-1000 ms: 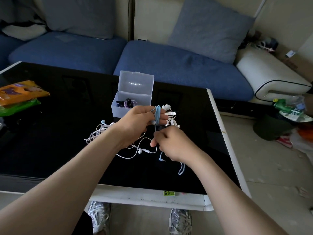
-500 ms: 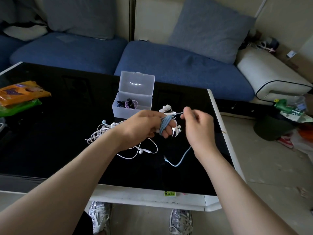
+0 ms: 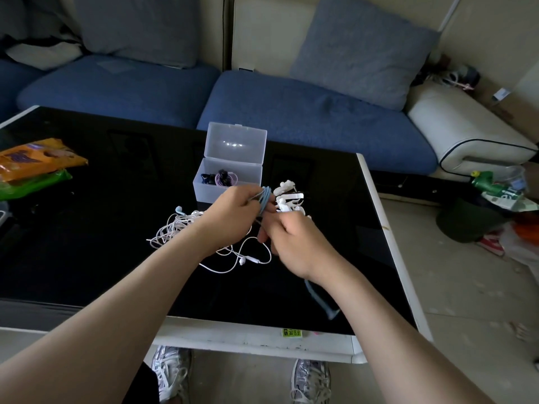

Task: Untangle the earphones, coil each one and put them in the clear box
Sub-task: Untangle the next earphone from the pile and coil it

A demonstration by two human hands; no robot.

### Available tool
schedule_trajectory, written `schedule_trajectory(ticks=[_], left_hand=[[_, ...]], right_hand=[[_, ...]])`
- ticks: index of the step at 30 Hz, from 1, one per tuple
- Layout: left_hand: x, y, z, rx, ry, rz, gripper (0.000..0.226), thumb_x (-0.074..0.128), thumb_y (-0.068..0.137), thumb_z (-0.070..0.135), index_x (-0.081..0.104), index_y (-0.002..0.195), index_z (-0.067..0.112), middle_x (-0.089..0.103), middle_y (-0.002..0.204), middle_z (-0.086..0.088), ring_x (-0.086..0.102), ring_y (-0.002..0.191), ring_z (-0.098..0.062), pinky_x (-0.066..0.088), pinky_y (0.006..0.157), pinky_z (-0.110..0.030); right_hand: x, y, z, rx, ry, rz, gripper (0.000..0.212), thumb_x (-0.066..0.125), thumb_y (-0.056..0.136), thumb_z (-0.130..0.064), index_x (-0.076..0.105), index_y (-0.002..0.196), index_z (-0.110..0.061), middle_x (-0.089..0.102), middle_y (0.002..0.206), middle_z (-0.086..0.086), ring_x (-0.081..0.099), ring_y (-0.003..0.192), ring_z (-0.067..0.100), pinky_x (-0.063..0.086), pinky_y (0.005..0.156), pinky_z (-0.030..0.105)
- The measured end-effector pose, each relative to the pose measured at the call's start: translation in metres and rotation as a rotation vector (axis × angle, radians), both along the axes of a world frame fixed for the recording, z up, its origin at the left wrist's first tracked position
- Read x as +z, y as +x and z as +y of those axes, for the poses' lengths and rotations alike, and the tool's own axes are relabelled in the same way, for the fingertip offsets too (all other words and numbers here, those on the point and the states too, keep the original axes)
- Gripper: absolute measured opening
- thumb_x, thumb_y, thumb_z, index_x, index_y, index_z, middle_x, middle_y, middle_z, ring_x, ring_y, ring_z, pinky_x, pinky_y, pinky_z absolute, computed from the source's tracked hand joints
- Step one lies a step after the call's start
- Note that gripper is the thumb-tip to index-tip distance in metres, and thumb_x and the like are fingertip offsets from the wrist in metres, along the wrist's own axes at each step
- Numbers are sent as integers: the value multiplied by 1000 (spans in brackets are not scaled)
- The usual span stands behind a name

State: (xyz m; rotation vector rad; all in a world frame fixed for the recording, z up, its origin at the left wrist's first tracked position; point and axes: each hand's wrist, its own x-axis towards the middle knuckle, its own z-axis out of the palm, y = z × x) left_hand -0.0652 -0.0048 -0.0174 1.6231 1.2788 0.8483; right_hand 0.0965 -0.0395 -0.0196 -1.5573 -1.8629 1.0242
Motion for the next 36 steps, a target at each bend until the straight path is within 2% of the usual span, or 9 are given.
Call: schedule_trajectory(ticks=[2,5,9,17,22,25,29,33,36], left_hand=[[-3,-3,-1,-72,57,166,39,44,96,-3,72,86,22,73,76,12,64,70,-14,51,69,-38],[-6,-6,-2,-164,7,234,35,49,100,2,74,92,26,77,85,10,72,81,-7,57,85,-34],[4,4,-10,-266,-116,81,35,42,103,-1,76,105,7,79,91,-5,72,84,-16,57,95,-39],[4,11,-4,-144,-264,-337,45,40,88,10,78,111,9,76,113,-21,71,102,-26,39,92,-46],[1,13,0,-31,-299,-417,41,38,105,16,76,116,7,79,113,-13,74,104,-20,39,88,-40],[0,14,-1,1,-259,-353,40,37,112,22,75,117,9,80,111,-7,76,104,-15,47,96,-38],[-3,12,-1,60,-152,-253,35,38,114,11,68,123,-3,78,113,-13,76,88,-5,54,71,-12],[-9,6,2,29,0,-6,27,44,111,11,70,118,6,78,110,-1,75,99,-10,58,96,-30],[-13,4,3,-41,116,289,24,48,109,18,67,95,12,72,92,8,68,87,-18,53,78,-34]], right_hand=[[8,3,0,-80,148,91,38,58,101,-16,67,64,-17,54,52,-4,45,49,7,34,53,29],[12,14,4,-222,282,278,29,63,94,-4,67,65,-6,51,49,-9,43,50,2,33,52,20],[6,26,9,-345,365,213,25,61,103,-20,75,83,-14,56,58,-11,48,54,4,36,55,19],[-2,29,10,-290,-75,-146,33,47,108,-26,68,83,-21,60,74,0,56,62,18,38,53,29],[-6,13,4,-89,-202,-85,37,42,110,-29,69,88,-16,57,69,5,59,53,28,61,64,53],[-5,6,0,-6,-173,-90,30,44,107,-22,70,93,-15,67,70,11,67,55,26,62,69,47],[-4,4,-2,56,-136,-154,27,45,107,-23,72,104,-20,78,75,9,72,69,12,50,62,29],[-5,5,-5,120,-130,-173,27,43,107,-25,70,106,-28,77,71,5,72,72,17,55,66,33],[-3,7,-3,101,116,-240,28,51,108,-24,72,94,-13,65,71,5,58,62,20,44,58,35]])
